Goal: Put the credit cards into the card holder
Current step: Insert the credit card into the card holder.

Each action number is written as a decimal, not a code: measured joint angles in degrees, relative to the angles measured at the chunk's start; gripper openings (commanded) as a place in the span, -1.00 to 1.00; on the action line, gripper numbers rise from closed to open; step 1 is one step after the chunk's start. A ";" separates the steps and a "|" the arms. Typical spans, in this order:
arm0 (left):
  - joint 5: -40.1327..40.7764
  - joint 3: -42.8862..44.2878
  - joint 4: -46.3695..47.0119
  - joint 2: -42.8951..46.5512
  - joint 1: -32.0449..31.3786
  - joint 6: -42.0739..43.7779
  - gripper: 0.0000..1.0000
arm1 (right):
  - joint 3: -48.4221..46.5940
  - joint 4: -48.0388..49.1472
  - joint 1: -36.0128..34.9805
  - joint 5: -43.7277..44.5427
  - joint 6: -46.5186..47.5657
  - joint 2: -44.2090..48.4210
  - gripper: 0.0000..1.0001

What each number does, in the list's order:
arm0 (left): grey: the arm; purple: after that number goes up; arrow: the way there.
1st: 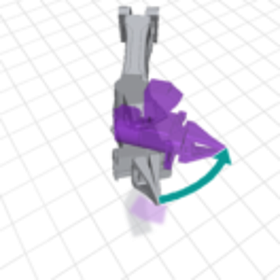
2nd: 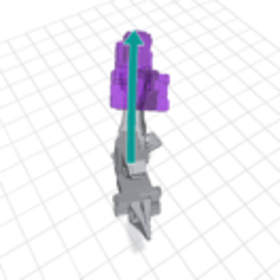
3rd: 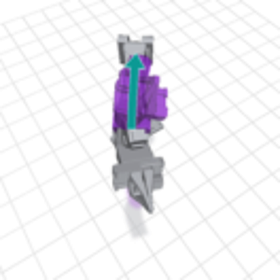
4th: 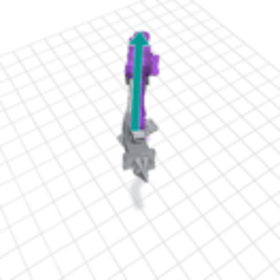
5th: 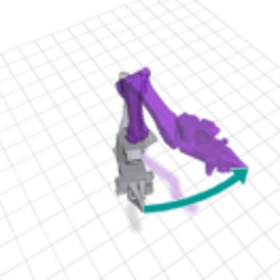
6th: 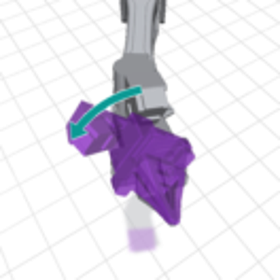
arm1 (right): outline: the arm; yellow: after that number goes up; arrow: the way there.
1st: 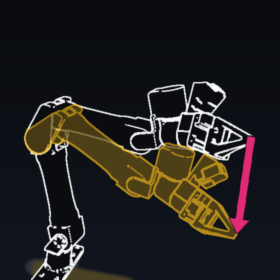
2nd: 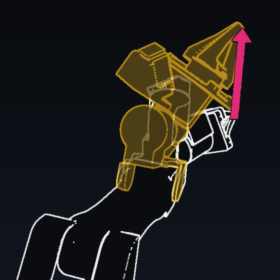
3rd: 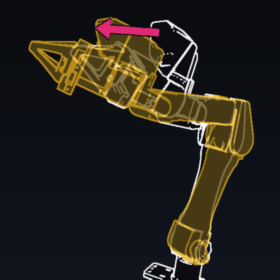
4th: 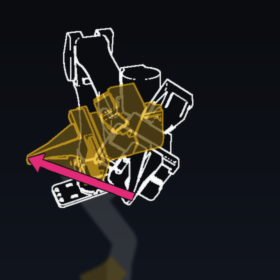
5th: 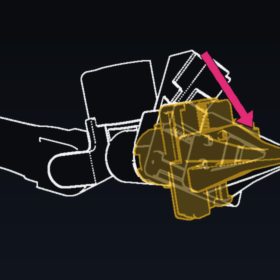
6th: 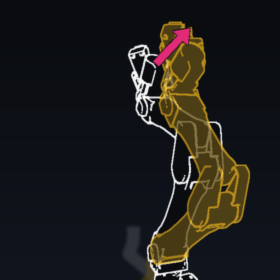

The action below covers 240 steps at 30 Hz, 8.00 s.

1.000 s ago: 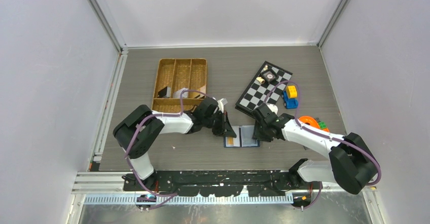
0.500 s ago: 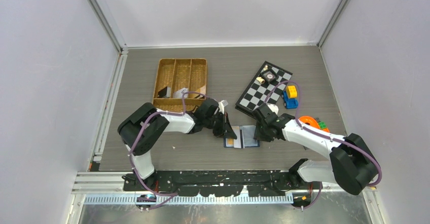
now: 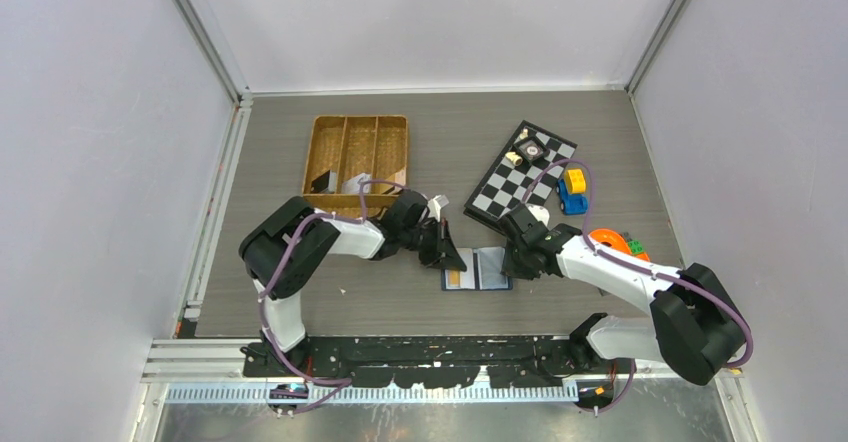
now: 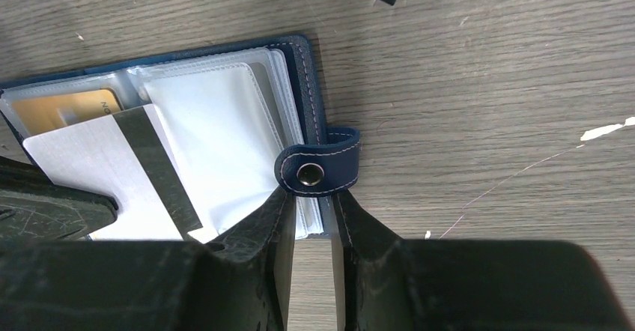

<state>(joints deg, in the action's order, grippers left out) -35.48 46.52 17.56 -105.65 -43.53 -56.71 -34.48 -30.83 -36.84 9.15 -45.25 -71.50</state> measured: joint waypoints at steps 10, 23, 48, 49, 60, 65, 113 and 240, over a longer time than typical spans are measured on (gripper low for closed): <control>-3.28 2.12 0.70 -2.82 0.74 1.27 -1.00 | 0.00 0.00 0.09 -0.07 0.00 -0.02 -0.48; -4.22 2.34 2.10 -3.65 1.88 2.36 -1.00 | -0.02 0.04 0.11 -0.24 0.00 -0.13 -0.50; -5.51 1.44 5.77 -4.57 1.51 0.24 -1.00 | -0.02 0.33 0.22 -0.85 -0.22 -0.26 -0.22; -5.42 1.44 6.03 -4.63 1.33 0.04 -1.00 | -0.02 0.42 0.22 -0.94 -0.24 -0.28 -0.19; -3.76 1.11 7.43 -5.07 0.35 -2.01 -1.00 | 0.39 1.25 0.26 -1.81 -0.63 -0.26 -0.22; -3.65 1.11 9.53 -6.36 0.02 -3.41 -1.00 | 0.66 1.53 0.42 -2.10 -0.70 -0.07 -0.22; 9.60 11.85 -22.49 1.46 -5.07 10.78 -0.14 | 1.62 6.23 0.50 -5.01 -2.99 -0.92 -0.33; 18.58 18.69 -24.92 -3.26 -12.22 12.96 -0.28 | 5.92 5.11 1.07 -5.38 -4.55 5.92 -0.15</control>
<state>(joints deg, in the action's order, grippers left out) -16.91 65.21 -7.35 -108.90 -55.75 -43.75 -28.56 -25.71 -35.77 3.77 -49.80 -65.58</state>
